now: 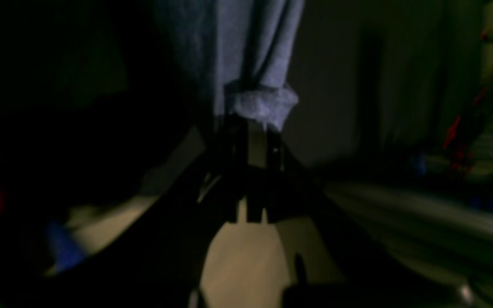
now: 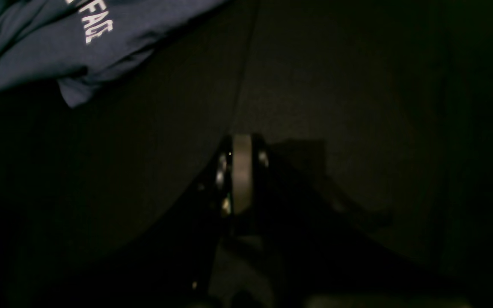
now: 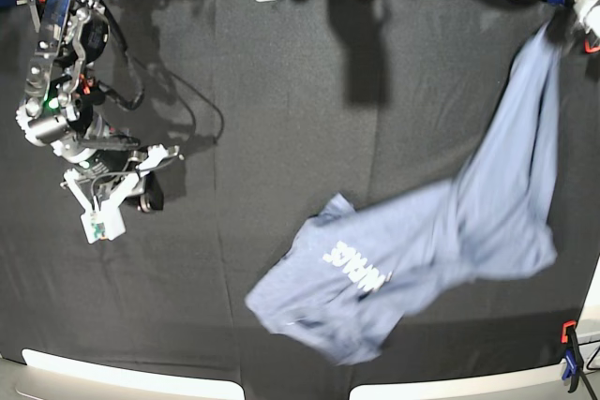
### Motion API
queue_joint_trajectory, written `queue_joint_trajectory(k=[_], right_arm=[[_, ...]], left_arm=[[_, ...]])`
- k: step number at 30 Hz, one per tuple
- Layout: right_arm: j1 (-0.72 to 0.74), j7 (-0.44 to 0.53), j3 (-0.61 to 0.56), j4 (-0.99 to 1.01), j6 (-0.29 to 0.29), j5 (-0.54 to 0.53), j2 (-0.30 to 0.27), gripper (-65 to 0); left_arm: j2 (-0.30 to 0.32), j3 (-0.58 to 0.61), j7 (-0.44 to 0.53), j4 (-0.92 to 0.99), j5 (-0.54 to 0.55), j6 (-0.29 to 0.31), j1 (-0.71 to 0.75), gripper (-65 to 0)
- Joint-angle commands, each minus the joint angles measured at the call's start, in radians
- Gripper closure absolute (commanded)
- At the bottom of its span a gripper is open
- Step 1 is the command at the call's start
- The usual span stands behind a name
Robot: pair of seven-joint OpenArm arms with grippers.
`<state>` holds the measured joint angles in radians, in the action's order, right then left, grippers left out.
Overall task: Layout the t-shirt on the table in an organized manner, then fold the t-shirt properly
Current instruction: 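Release the shirt and raise the right gripper away, then move the right gripper over the shirt's printed chest area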
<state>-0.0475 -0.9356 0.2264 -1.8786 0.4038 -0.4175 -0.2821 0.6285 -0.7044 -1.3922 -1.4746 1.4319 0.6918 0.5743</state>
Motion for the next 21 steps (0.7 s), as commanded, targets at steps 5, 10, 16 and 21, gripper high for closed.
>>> queue_joint_trajectory(k=[5,10,16,21], right_arm=[[0.018,0.035,-0.102,-0.018,0.021,-0.013,-0.009,0.0],[0.046,0.115,-0.327,-0.016,0.064,0.014,0.004,-23.5],[0.167,0.173,-0.535,0.091,-0.005,0.184,0.196,-28.2],[0.307,0.196,-0.603,0.330,-0.008,0.267,0.373,-28.2]], left_arm=[[0.080,-0.008,-0.004,-0.116,0.017,0.006,0.093,0.0],[0.071,-0.008,0.047,-0.148,0.016,0.006,0.090,0.0],[0.028,-0.008,0.061,-0.148,0.010,0.006,0.073,0.0],[-0.006,-0.008,0.050,-0.148,0.009,0.006,0.074,0.0]])
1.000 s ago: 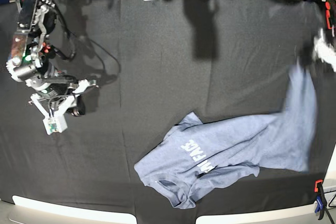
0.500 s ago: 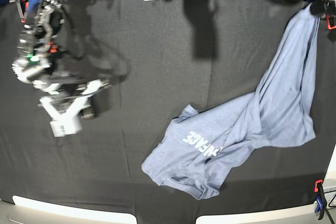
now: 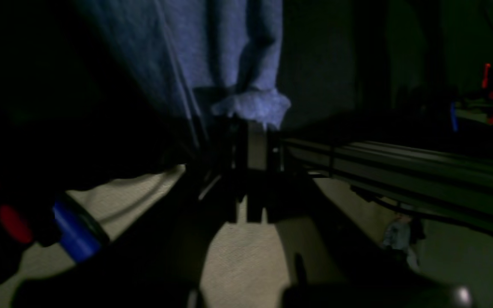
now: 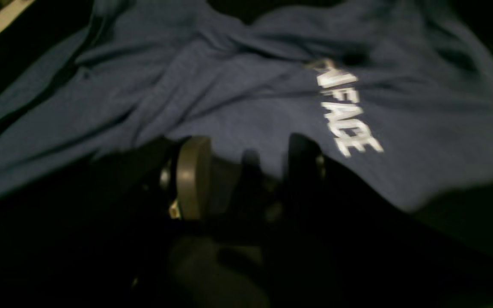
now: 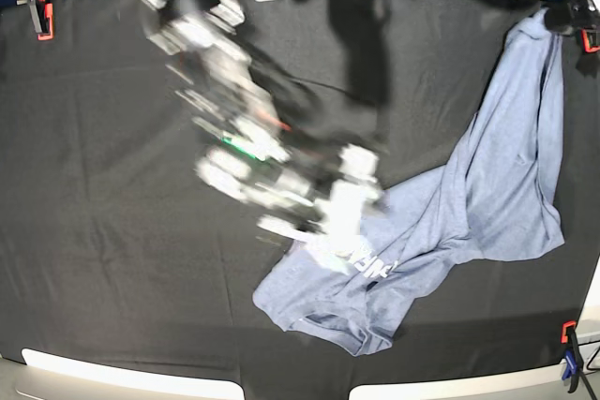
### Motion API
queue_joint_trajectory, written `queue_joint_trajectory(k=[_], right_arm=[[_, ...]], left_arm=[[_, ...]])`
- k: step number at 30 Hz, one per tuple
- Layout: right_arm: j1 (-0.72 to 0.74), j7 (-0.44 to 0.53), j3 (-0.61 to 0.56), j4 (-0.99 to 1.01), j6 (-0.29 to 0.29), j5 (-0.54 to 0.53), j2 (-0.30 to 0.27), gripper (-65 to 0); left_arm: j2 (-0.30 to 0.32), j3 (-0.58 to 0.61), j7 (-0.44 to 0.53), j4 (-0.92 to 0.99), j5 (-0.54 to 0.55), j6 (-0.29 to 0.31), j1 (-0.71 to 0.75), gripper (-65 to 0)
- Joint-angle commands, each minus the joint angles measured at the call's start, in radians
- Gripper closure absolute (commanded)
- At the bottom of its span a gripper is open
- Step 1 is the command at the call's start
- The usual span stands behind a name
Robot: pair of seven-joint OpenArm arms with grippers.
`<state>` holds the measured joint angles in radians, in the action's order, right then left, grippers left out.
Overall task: Layout the t-shirt on the table in an organized manner, then fold the t-shirt properly
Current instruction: 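Move the right gripper over the shirt's printed chest area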
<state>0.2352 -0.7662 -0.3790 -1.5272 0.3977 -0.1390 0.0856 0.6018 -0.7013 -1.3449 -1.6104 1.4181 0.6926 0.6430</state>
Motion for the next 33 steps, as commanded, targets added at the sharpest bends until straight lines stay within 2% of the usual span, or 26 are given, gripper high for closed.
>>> queue_joint_trajectory(k=[1,3,5,8,12,14,18,21,23,27,30,33], right_arm=[[0.053,0.043,-0.006,0.025,-0.002,0.014,0.033,-28.2],[0.112,0.073,-0.016,0.111,-0.002,0.068,0.071,-28.2],[0.175,0.091,-0.024,0.196,-0.004,0.099,0.071,-28.1],[0.262,0.133,-0.049,0.328,-0.040,0.112,0.071,-28.1],[0.351,0.172,-0.050,0.499,-0.040,0.187,0.071,-28.1],[0.383,0.171,-0.050,0.575,-0.040,0.240,0.071,-28.1],[0.405,0.156,-0.050,0.674,-0.040,0.268,0.071,-28.0],[0.398,0.100,-0.050,0.701,-0.039,0.288,0.071,-27.9],[0.393,0.066,-0.050,0.703,-0.039,0.305,0.071,-23.6],[0.393,0.031,-0.050,0.703,-0.039,0.326,0.066,0.0],[0.393,0.012,-0.050,0.703,-0.041,0.369,0.023,0.0],[0.392,-0.032,-0.050,0.703,-0.052,0.362,-0.043,0.0]], left_arm=[[0.019,-0.011,0.003,-0.013,0.023,0.006,0.005,0.0],[0.019,-0.011,0.006,-0.013,0.023,0.006,0.005,0.0],[0.019,-0.011,0.008,-0.013,0.024,0.006,0.004,0.0],[0.011,-0.011,0.008,-0.013,0.024,0.006,0.004,0.0],[0.003,-0.011,0.014,-0.013,0.024,0.006,0.002,0.0],[0.000,-0.011,0.014,-0.013,0.024,0.006,0.002,0.0],[0.000,-0.011,0.015,-0.013,0.023,0.006,-0.005,0.0],[0.000,-0.011,0.014,-0.013,0.024,0.006,-0.018,0.0],[-0.001,-0.011,0.018,-0.013,0.023,0.006,-0.029,0.0],[-0.001,-0.011,0.026,-0.013,0.023,0.006,-0.037,0.0],[-0.001,-0.011,0.027,-0.013,0.024,0.006,-0.037,0.0],[-0.001,-0.011,0.031,-0.013,0.026,0.006,-0.037,0.0]])
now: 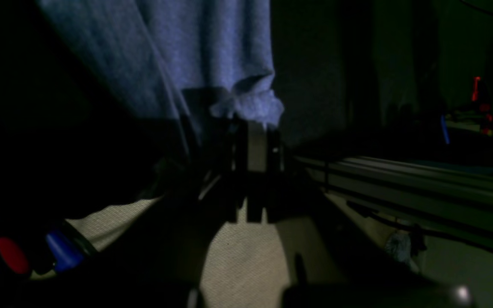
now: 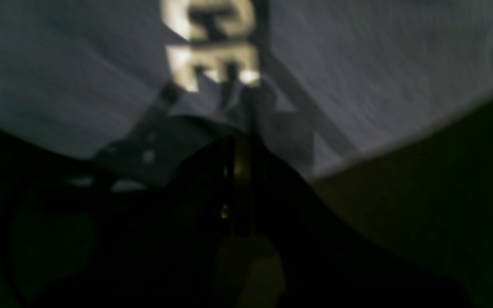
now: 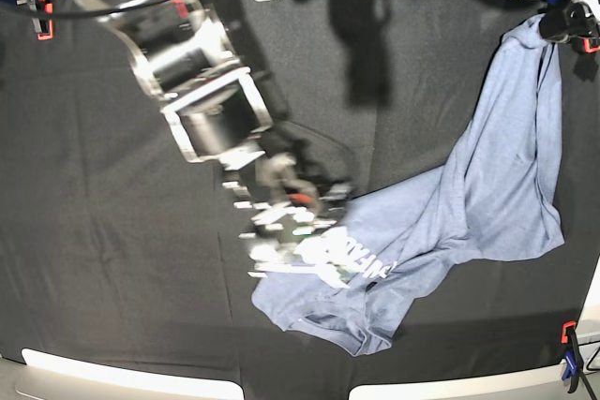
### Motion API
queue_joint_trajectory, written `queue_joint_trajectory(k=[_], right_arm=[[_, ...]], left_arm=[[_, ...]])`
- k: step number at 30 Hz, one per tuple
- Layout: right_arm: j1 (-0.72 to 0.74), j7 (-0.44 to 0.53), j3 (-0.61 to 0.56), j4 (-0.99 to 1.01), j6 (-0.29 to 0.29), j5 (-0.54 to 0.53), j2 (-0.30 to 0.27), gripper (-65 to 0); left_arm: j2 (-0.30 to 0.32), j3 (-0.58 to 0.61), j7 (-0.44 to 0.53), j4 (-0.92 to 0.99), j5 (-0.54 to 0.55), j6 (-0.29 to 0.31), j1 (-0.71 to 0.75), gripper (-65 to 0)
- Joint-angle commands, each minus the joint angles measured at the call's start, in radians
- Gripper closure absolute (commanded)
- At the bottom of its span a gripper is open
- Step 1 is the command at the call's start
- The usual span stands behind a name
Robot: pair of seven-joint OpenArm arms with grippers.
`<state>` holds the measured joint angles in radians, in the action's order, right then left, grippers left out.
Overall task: Layout the t-shirt on the table in an organized manner, then fold the t-shirt properly
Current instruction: 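Move the right gripper over the shirt's printed chest area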
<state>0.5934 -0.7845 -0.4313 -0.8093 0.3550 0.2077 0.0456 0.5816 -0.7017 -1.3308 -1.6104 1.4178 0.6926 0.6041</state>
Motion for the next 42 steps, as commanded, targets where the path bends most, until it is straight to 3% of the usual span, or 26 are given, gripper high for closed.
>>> queue_joint_trajectory(k=[1,4,7,10,13,17,22,25,26,31,33,38,42], right_arm=[[0.031,-0.034,0.003,-0.014,-0.010,-0.001,-0.027,0.0],[0.018,-0.065,0.003,-0.016,-0.011,-0.082,-0.096,0.0],[0.015,-0.038,0.003,-0.026,-0.011,-0.164,-0.130,0.0],[0.016,-0.077,0.003,-0.054,-0.021,-0.125,-0.132,0.0],[0.015,-0.119,0.013,-0.076,-0.094,-0.039,-0.138,0.0],[0.015,-0.071,0.013,-0.176,-0.101,-0.039,-0.143,0.0],[0.019,0.138,0.013,-0.270,-0.099,-0.154,-0.057,-0.8],[0.019,0.231,0.013,-0.256,-0.099,-0.164,0.013,-20.9],[0.019,0.257,0.013,-0.247,-0.104,-0.162,0.033,-24.6],[0.055,0.307,0.013,-0.116,-0.124,-0.163,0.111,-25.7],[0.068,0.307,0.013,-0.048,-0.124,-0.163,0.111,-25.6],[0.064,0.307,-0.061,-0.005,-0.031,-0.308,0.111,-25.6],[0.054,0.269,-0.167,-0.005,0.103,-0.381,0.111,-25.6]], left_arm=[[0.020,-0.011,0.016,-0.013,0.033,0.006,0.002,0.0],[0.019,-0.011,0.016,-0.013,0.066,0.006,0.002,0.0],[0.017,-0.011,0.015,-0.013,0.066,0.006,-0.010,0.0],[0.014,-0.011,0.015,-0.013,0.066,0.006,-0.022,0.0],[0.014,-0.011,0.016,-0.013,0.066,0.006,-0.027,0.0],[0.014,-0.011,0.016,-0.013,0.066,0.006,-0.035,0.0],[0.014,-0.011,0.016,-0.013,0.066,0.006,-0.068,0.0],[0.014,-0.011,0.016,-0.013,0.066,0.006,-0.085,0.0],[0.014,-0.011,0.016,-0.013,0.066,0.006,-0.088,0.0],[0.014,-0.011,0.016,-0.013,0.066,0.006,-0.092,0.0],[0.014,-0.011,0.016,-0.013,0.066,0.006,-0.092,0.0],[0.014,-0.011,0.019,-0.013,0.066,0.006,-0.092,0.0],[0.014,-0.011,0.019,-0.013,0.066,0.006,-0.092,0.0]])
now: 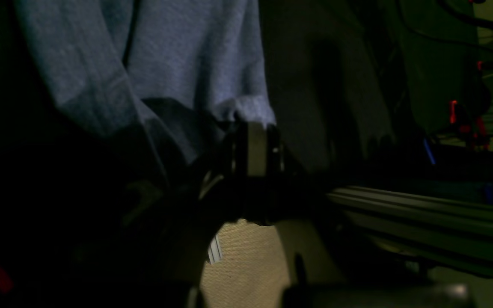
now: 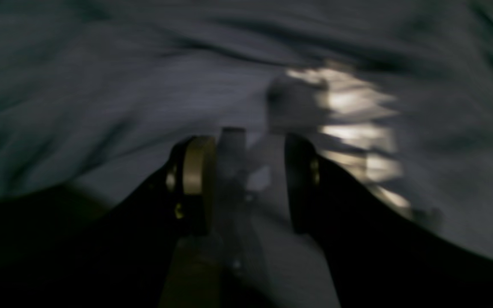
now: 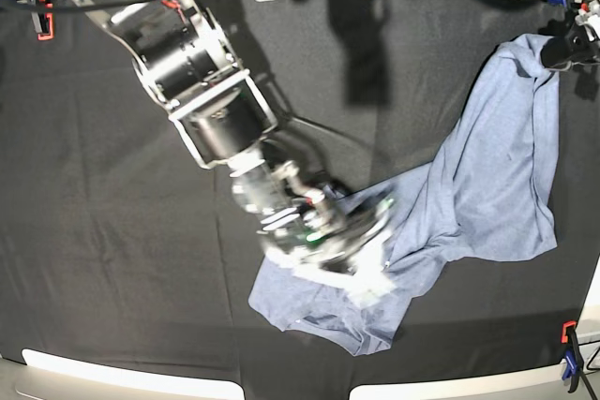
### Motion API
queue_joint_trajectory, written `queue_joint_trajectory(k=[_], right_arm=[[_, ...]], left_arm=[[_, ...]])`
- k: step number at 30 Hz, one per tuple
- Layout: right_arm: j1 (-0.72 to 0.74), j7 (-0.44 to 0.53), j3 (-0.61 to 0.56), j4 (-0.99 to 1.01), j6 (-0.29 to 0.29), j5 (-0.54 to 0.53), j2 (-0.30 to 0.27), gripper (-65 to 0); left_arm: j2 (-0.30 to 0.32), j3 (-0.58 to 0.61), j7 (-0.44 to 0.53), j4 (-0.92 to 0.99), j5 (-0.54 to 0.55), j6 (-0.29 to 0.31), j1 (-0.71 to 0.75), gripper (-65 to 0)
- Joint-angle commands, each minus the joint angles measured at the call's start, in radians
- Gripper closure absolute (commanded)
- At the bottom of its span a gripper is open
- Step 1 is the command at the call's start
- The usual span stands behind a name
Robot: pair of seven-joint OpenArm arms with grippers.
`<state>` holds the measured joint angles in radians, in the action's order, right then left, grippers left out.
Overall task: Layout the t-shirt on the table in an organized manner, then fold the t-shirt properly
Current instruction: 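Move the right gripper over the shirt's printed chest area, then grasp the shirt fabric near the print with the right gripper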
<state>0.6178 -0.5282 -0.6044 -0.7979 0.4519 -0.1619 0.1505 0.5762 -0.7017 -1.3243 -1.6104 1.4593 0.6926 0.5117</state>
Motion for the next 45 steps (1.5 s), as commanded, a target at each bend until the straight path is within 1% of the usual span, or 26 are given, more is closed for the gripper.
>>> queue_joint_trajectory(k=[1,3,6,9,11,13,16,17,20,21,29,30,32,33,34,38,41,43,45], right_arm=[[0.023,0.015,-0.023,-0.016,0.023,-0.011,0.007,-25.6],[0.007,0.024,-0.080,-0.016,0.035,-0.003,0.007,-25.6],[-0.017,0.064,-0.156,-0.016,0.035,0.031,0.007,-25.6],[-0.037,0.105,-0.230,-0.016,0.044,0.036,0.007,-25.6],[-0.045,0.143,-0.277,-0.016,0.047,0.063,0.007,-23.7],[-0.048,0.178,-0.317,-0.016,0.045,0.104,0.007,-17.1],[-0.048,0.185,-0.338,-0.016,0.041,0.159,0.007,-0.5],[-0.048,0.184,-0.338,-0.016,0.026,0.174,0.007,0.0],[-0.048,0.184,-0.338,-0.029,-0.050,0.189,0.007,0.0],[-0.048,0.184,-0.338,-0.042,-0.061,0.190,0.007,0.0],[-0.048,0.180,-0.315,-0.224,-0.071,0.184,0.007,0.0],[-0.047,0.182,-0.305,-0.230,-0.071,0.176,0.007,-4.5],[-0.049,0.185,-0.284,-0.227,-0.071,0.125,0.007,-22.2],[-0.051,0.193,-0.276,-0.221,-0.071,0.102,0.007,-28.3],[-0.053,0.204,-0.272,-0.214,-0.071,0.088,0.007,-30.3],[-0.073,0.237,-0.274,-0.198,-0.066,0.072,0.007,-30.1],[-0.098,0.241,-0.274,-0.198,-0.036,0.072,0.007,-29.7],[-0.117,0.241,-0.274,-0.198,-0.029,0.072,0.007,-26.9],[-0.134,0.241,-0.274,-0.198,-0.029,0.072,0.007,-21.7]], left_arm=[[0.019,-0.011,0.013,-0.013,0.024,0.006,0.000,0.0],[0.020,-0.011,0.013,-0.013,0.024,0.006,0.000,0.0],[0.019,-0.011,0.013,-0.013,0.024,0.006,0.000,0.0],[0.019,-0.011,0.013,-0.013,0.024,0.006,0.000,0.0],[0.019,-0.011,0.013,-0.013,0.024,0.006,0.000,0.0],[0.019,-0.011,0.013,-0.013,0.024,0.006,0.000,0.0],[0.019,-0.011,0.013,-0.013,0.024,0.006,0.000,0.0],[0.019,-0.011,0.013,-0.013,0.024,0.006,0.000,0.0],[0.019,-0.011,0.013,-0.013,0.024,0.006,0.000,0.0],[0.019,-0.011,0.013,-0.013,0.024,0.006,0.000,0.0],[0.019,-0.011,0.013,-0.013,0.024,0.006,0.001,0.0],[0.019,-0.011,0.013,-0.013,0.024,0.006,0.000,0.0],[0.019,-0.011,0.013,-0.013,0.024,0.006,0.000,0.0],[0.019,-0.011,0.013,-0.013,0.024,0.006,0.000,0.0],[0.019,-0.011,0.013,-0.013,0.024,0.006,0.000,0.0],[0.019,-0.011,0.013,-0.013,0.024,0.006,0.001,0.0],[0.019,-0.011,0.013,-0.013,0.024,0.006,0.001,0.0],[0.019,-0.011,0.013,-0.013,0.024,0.006,0.001,0.0],[0.019,-0.011,0.013,-0.013,0.024,0.006,0.001,0.0]])
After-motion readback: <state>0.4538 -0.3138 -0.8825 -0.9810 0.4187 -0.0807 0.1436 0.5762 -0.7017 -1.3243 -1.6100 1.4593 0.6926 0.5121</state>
